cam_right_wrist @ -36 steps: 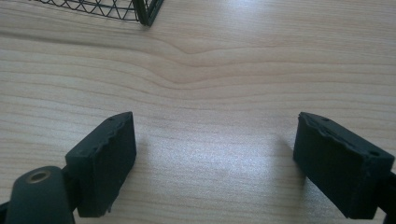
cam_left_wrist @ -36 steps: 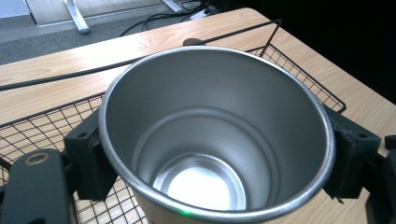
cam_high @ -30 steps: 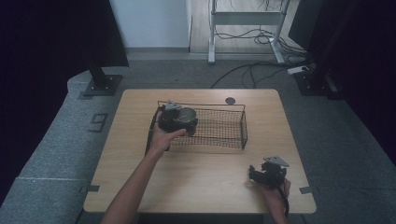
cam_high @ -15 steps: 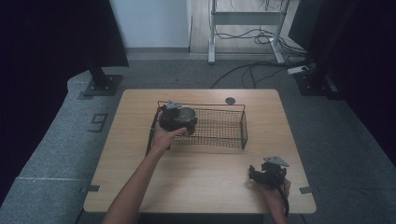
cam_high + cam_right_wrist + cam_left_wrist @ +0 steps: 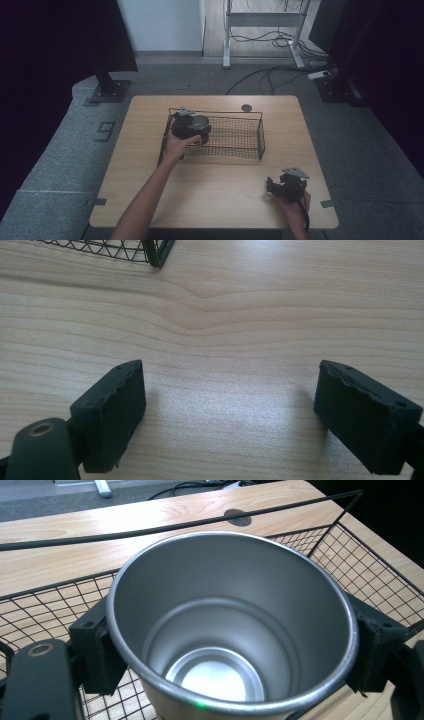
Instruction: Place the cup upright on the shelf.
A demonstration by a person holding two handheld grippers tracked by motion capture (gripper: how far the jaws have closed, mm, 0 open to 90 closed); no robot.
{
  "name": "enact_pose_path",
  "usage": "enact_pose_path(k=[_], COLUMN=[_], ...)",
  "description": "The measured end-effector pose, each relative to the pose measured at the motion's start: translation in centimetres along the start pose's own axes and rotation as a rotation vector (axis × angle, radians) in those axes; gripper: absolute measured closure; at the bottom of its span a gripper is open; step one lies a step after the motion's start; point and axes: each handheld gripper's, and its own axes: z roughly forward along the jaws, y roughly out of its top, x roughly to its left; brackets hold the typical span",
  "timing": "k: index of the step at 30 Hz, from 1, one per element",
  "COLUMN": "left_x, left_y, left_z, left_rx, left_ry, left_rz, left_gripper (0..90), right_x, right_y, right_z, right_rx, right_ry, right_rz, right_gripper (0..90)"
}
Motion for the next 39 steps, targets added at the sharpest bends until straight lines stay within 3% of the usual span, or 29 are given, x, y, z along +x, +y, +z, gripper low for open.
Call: enact_pose_path(k=[11,17,21,25,39], left_x=[0.8,0.9,0.8,0.9,1.0], left_y=[0.1,0.3,0.1,-0.1,-1.4], left_z=[0.8,1.7,2.7,3.5,5.0], left_rx=[0.007,0.022,0.043,0.071,0.134], left_ry=[0.008,0.023,0.031,0.045,0.062], left_rz=[-0.025,-0.018,-0.029,-0.068,-0.093], left_gripper=[16.3,16.3,16.3,16.2,16.0], right_x=[0.0,0.0,0.0,0.0,0.0], right_y=[0.0,0.0,0.0,0.0,0.0], right_z=[0.0,0.0,0.0,0.0,0.0], right_rx=[0.000,-0.001,-0.001,-0.001,-0.001], right_ry=[0.000,0.003,0.003,0.003,0.003], right_rz=[0.000,0.000,-0.001,-0.001,-0.001], right_gripper=[13.0,13.0,13.0,13.0,13.0])
